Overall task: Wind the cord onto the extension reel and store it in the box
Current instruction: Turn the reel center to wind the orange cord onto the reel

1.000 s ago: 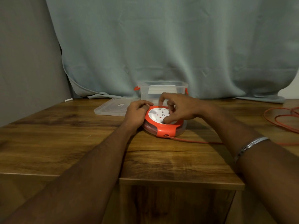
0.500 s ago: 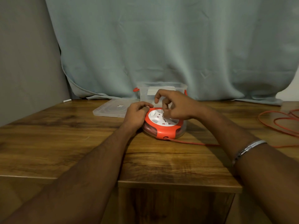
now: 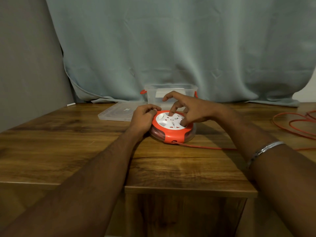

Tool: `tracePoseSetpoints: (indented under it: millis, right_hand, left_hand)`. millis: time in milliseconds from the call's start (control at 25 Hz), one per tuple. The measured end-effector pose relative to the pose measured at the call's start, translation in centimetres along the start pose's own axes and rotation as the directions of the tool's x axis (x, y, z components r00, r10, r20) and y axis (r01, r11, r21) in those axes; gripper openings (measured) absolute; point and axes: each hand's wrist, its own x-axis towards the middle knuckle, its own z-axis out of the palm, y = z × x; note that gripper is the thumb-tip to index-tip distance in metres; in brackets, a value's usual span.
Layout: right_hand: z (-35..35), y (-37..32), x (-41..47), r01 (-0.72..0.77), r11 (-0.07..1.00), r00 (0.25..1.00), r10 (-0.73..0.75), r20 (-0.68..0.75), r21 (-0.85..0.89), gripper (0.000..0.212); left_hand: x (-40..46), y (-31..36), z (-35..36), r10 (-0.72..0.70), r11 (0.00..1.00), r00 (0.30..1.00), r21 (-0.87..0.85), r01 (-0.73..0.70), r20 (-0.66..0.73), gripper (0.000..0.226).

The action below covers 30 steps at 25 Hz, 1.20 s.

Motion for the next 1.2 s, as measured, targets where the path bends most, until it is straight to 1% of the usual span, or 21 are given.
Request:
tracePoseSetpoints:
  millis: [120, 240, 440, 640, 720, 800, 960, 1000, 1040, 1160, 1200]
  right_hand:
    - [-0.1, 0.0, 0.0, 0.005, 1.000, 1.000, -0.004, 0.001, -0.015, 0.104]
    - [0.1, 0.2, 0.2, 0.001, 1.000, 1.000, -0.001, 0.003, -0.015, 0.109]
    - [0.1, 0.3, 0.3, 0.019, 1.000, 1.000, -0.019, 0.010, -0.021, 0.110]
    - [-0.3, 0.4, -0.2, 0.035, 0.999, 0.999, -0.035, 0.003, 0.007, 0.104]
    - [-0.3, 0.3, -0.6, 0.052, 0.999, 0.999, -0.051, -0.015, 0.002, 0.097]
    - [0.0, 0.0, -0.7, 0.051, 0.999, 0.998, -0.052, -0.043, -0.019, 0.085]
    - [0.5, -0.5, 0.0, 0.013, 0.996, 0.995, -0.022, -0.100, -0.088, 0.044]
    - [0.8, -0.5, 0.3, 0.009, 0.995, 0.994, -0.021, -0.112, -0.104, 0.037]
    - [1.1, -0.6, 0.5, 0.004, 0.993, 0.992, -0.018, -0.121, -0.118, 0.036]
    - [1.5, -0.9, 0.7, -0.008, 0.994, 0.989, -0.009, -0.147, -0.113, 0.047]
    - [1.3, -1.0, 0.5, 0.014, 0.996, 0.989, -0.028, -0.147, -0.094, 0.044]
  left_hand:
    - [-0.1, 0.0, -0.1, -0.015, 1.000, 1.000, -0.004, 0.015, -0.009, 0.027]
    - [-0.2, 0.0, -0.1, -0.023, 1.000, 1.000, 0.000, 0.023, -0.007, 0.027]
    - [-0.1, 0.0, -0.1, -0.020, 1.000, 1.000, -0.003, 0.020, 0.002, 0.028]
    - [0.1, 0.0, -0.1, -0.021, 1.000, 1.000, -0.005, 0.021, 0.000, 0.027]
    - [0.2, 0.0, 0.0, -0.026, 1.000, 1.000, -0.008, 0.026, -0.004, 0.027]
    - [0.1, -0.1, 0.0, -0.018, 1.000, 1.000, -0.005, 0.018, -0.019, 0.027]
    - [-0.1, 0.1, -0.1, -0.002, 1.000, 0.999, -0.027, 0.001, -0.039, 0.026]
    - [-0.2, 0.0, -0.1, 0.013, 1.000, 0.999, -0.028, -0.014, -0.039, 0.025]
    - [-0.3, 0.1, -0.1, 0.029, 0.999, 0.999, -0.022, -0.030, -0.034, 0.025]
    - [-0.3, 0.1, -0.2, 0.052, 0.999, 0.998, -0.016, -0.052, -0.018, 0.025]
    - [-0.3, 0.1, -0.2, 0.049, 0.999, 0.999, -0.017, -0.050, -0.016, 0.025]
